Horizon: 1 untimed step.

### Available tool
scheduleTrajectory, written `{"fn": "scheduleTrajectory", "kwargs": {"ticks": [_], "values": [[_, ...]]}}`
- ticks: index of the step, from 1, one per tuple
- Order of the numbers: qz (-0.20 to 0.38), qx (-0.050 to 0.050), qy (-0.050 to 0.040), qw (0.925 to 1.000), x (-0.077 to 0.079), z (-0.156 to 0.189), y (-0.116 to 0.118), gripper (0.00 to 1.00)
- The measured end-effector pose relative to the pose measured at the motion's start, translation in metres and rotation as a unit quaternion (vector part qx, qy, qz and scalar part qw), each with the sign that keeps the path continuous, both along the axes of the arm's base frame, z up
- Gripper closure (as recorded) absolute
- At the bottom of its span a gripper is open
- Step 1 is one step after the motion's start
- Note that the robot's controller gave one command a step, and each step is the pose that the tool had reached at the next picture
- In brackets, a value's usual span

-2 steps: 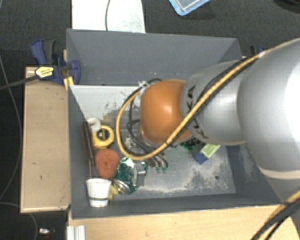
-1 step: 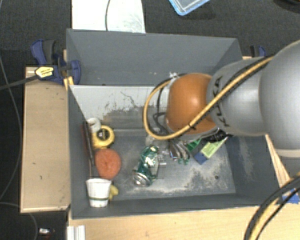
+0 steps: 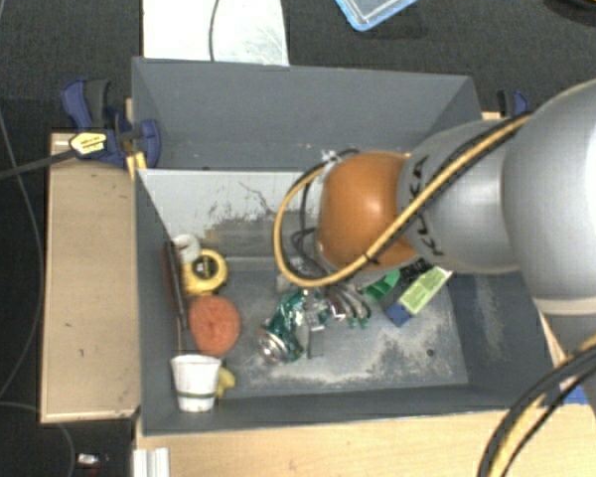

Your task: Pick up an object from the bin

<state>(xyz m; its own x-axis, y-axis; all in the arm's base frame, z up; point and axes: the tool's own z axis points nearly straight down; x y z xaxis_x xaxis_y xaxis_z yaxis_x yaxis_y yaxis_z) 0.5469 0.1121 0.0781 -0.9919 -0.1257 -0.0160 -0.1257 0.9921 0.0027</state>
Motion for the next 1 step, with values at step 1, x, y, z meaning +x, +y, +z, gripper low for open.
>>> {"fn": "scheduleTrajectory", "kwargs": {"ticks": [1], "values": [[0.024, -0.001, 0.0009, 0.9997, 0.0108, -0.0035, -0.0409, 1.0]]}}
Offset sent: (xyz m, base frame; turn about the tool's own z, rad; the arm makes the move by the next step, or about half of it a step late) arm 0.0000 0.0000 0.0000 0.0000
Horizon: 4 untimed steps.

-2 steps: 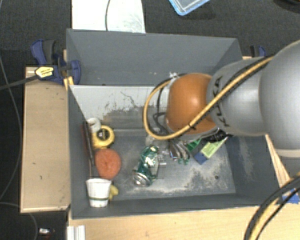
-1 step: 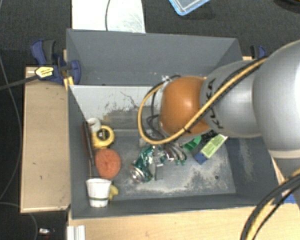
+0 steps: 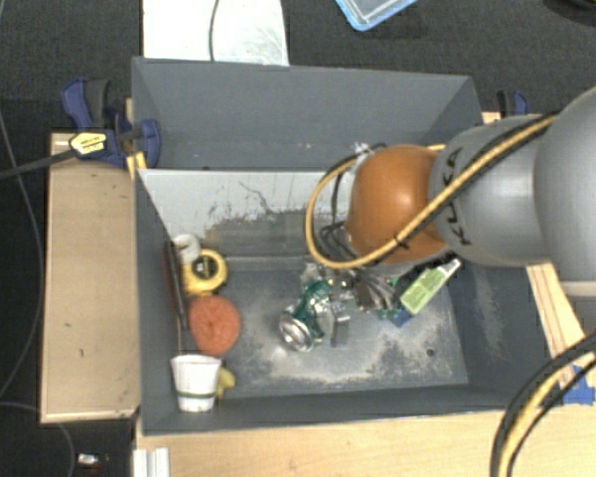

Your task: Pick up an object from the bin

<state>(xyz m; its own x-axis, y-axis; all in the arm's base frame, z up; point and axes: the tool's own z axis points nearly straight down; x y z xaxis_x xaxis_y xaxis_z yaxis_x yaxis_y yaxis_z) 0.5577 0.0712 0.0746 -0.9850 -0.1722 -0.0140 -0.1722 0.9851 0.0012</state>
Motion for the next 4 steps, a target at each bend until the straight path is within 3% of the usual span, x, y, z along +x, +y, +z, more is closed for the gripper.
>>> {"fn": "scheduleTrajectory", "kwargs": {"ticks": [3, 4], "values": [[-0.005, 0.0, 0.0003, 1.0, 0.0, 0.0, 0.0, 1.0], [0.014, 0.002, -0.0082, 0.9999, -0.029, 0.001, -0.004, 1.0]]}}
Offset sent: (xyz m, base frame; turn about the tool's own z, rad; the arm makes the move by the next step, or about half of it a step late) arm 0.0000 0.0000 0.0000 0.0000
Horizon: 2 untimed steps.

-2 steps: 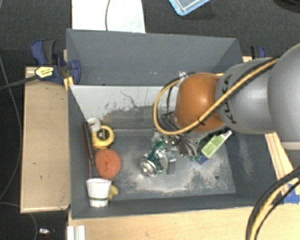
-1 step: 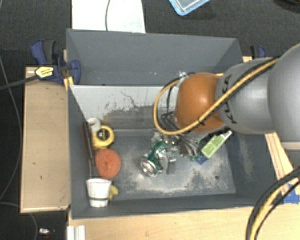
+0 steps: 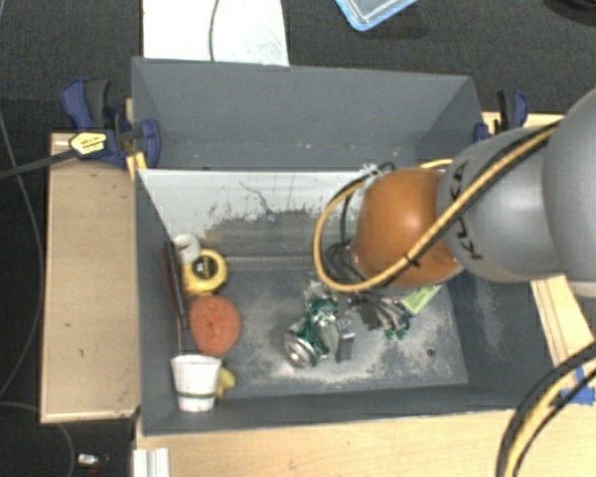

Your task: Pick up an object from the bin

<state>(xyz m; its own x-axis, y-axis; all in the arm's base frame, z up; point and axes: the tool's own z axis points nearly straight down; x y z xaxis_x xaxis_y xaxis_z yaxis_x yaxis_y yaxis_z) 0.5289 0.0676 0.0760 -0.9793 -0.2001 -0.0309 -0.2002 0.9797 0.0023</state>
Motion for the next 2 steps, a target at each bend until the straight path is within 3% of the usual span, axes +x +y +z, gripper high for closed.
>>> {"fn": "scheduleTrajectory", "kwargs": {"ticks": [2], "values": [[-0.001, 0.001, -0.0007, 1.0, 0.0027, 0.0023, -0.0035, 1.0]]}}
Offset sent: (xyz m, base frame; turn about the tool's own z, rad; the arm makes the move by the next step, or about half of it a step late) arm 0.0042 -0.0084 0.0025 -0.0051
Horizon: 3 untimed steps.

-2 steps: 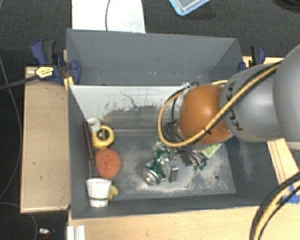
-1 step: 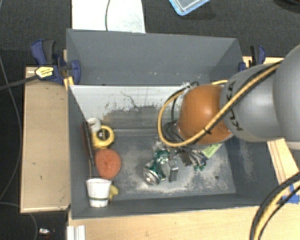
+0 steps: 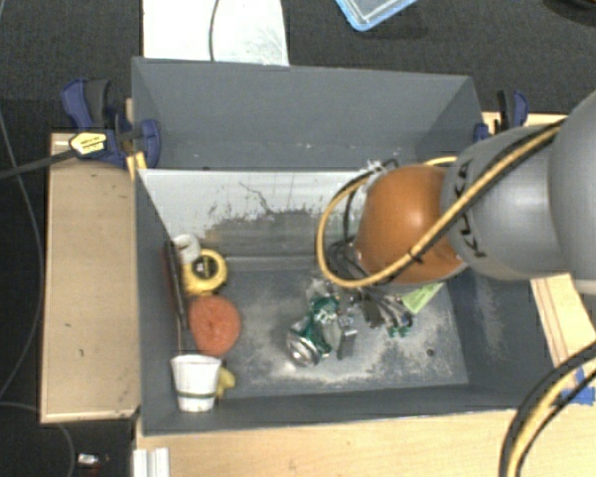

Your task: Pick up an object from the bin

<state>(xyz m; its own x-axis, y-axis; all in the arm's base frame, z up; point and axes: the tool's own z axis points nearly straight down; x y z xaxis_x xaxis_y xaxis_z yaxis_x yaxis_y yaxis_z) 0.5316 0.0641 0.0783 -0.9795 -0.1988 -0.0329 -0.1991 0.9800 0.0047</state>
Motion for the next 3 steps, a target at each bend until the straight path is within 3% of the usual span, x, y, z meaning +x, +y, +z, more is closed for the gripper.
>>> {"fn": "scheduleTrajectory", "kwargs": {"ticks": [1, 2, 3], "values": [[0.001, -0.001, 0.0035, 1.0, -0.007, 0.057, 0.0, 1.0], [0.007, 0.0, -0.002, 1.0, -0.007, 0.053, 0.0, 1.0], [0.003, -0.001, 0.0023, 1.0, -0.01, 0.104, 0.001, 1.0]]}}
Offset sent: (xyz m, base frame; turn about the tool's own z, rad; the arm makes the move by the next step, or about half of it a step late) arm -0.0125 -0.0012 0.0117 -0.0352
